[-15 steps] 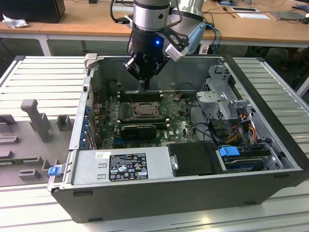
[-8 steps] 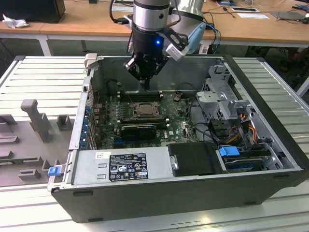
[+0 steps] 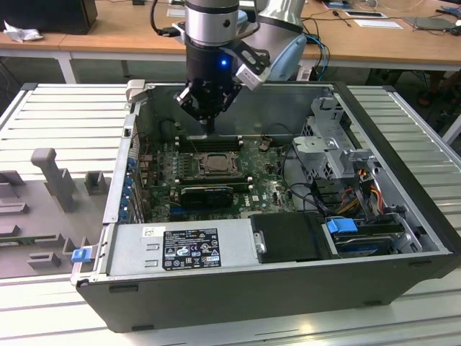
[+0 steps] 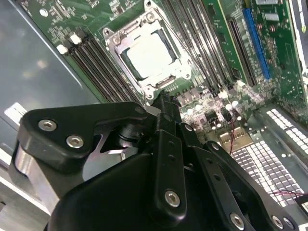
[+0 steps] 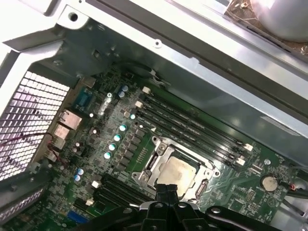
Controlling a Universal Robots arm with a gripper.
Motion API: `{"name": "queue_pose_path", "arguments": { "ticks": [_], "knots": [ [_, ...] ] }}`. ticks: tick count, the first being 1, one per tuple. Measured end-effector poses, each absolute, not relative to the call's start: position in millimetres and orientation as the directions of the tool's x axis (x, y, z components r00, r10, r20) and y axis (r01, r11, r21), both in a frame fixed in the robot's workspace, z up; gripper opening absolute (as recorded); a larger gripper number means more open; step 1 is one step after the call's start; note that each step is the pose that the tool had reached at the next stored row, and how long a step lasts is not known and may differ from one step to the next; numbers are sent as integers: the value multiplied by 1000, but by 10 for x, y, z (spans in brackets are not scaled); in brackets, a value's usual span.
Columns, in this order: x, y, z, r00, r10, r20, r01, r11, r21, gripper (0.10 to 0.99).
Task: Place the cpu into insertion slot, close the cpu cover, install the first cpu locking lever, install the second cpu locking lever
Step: 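Install the first cpu locking lever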
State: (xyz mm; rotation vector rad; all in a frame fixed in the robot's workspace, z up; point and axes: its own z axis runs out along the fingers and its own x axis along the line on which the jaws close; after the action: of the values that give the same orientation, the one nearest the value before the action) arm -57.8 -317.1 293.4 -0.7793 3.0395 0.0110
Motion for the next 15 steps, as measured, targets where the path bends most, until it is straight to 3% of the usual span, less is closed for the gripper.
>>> {"name": "queue_pose_path", "arguments": {
  "ticks": [8, 15],
  "knots": [
    [-637, -3171, 2913, -877, -480, -13, -480, 877, 3, 106],
    [-637, -3171, 2870, -943, -332, -13, -332, 943, 3, 106]
  ]
}}
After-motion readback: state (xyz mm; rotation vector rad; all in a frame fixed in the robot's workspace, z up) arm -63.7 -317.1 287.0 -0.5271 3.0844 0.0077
